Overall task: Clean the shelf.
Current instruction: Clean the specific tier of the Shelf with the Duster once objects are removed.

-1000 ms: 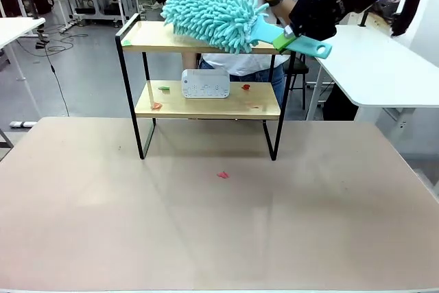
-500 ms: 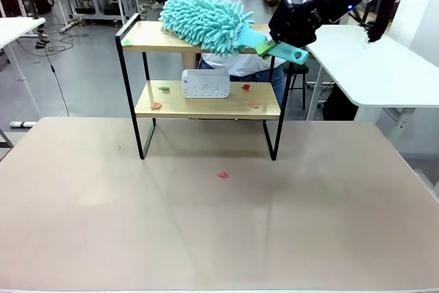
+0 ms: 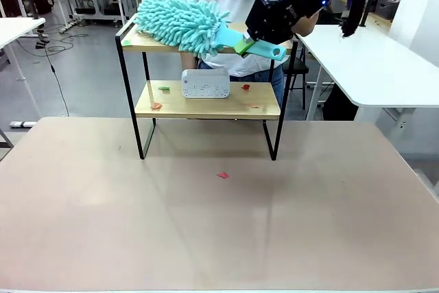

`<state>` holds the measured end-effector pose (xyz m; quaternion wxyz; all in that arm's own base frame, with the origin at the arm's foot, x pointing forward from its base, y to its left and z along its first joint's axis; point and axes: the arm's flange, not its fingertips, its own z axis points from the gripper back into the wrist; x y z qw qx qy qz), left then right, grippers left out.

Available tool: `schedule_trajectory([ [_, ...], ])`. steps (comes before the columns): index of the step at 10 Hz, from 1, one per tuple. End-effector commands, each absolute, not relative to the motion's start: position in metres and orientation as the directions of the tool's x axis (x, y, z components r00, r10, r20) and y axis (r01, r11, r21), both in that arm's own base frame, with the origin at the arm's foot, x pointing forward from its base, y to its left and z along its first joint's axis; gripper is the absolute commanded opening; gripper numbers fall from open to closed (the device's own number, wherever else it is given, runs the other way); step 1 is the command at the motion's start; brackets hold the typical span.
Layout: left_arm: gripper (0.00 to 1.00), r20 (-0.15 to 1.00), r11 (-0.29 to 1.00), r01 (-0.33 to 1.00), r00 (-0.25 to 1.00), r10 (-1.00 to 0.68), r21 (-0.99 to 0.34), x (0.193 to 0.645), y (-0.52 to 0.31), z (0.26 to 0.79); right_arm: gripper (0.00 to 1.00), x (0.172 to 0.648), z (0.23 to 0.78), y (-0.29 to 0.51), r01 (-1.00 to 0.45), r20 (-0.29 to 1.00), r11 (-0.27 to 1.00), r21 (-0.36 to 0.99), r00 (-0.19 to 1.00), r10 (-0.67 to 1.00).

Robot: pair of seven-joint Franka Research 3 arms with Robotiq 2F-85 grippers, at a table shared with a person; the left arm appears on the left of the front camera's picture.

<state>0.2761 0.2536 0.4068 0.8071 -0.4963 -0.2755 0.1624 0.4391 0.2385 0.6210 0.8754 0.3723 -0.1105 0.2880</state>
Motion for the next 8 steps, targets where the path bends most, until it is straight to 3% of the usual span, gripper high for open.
schedule_trajectory([
  [1, 1.00, 0.309, 0.453, 0.042, 0.788, 0.533, -0.891, 0.276, 0.254, 0.407, 0.13, 0.436, 0.631, 0.242, -0.656, 0.381, 0.499, 0.567, 0.746, 0.546],
  [3, 1.00, 0.309, 0.453, 0.042, 0.788, 0.533, -0.891, 0.276, 0.254, 0.407, 0.13, 0.429, 0.634, 0.235, -0.708, 0.389, 0.370, 0.601, 0.664, 0.639],
  [7, 1.00, 0.309, 0.453, 0.042, 0.788, 0.533, -0.891, 0.276, 0.254, 0.407, 0.13, 0.412, 0.639, 0.205, -0.764, 0.340, 0.250, 0.595, 0.521, 0.783],
  [8, 1.00, 0.309, 0.453, 0.042, 0.788, 0.533, -0.891, 0.276, 0.254, 0.407, 0.13, 0.411, 0.639, 0.197, -0.756, 0.355, 0.259, 0.600, 0.543, 0.761],
])
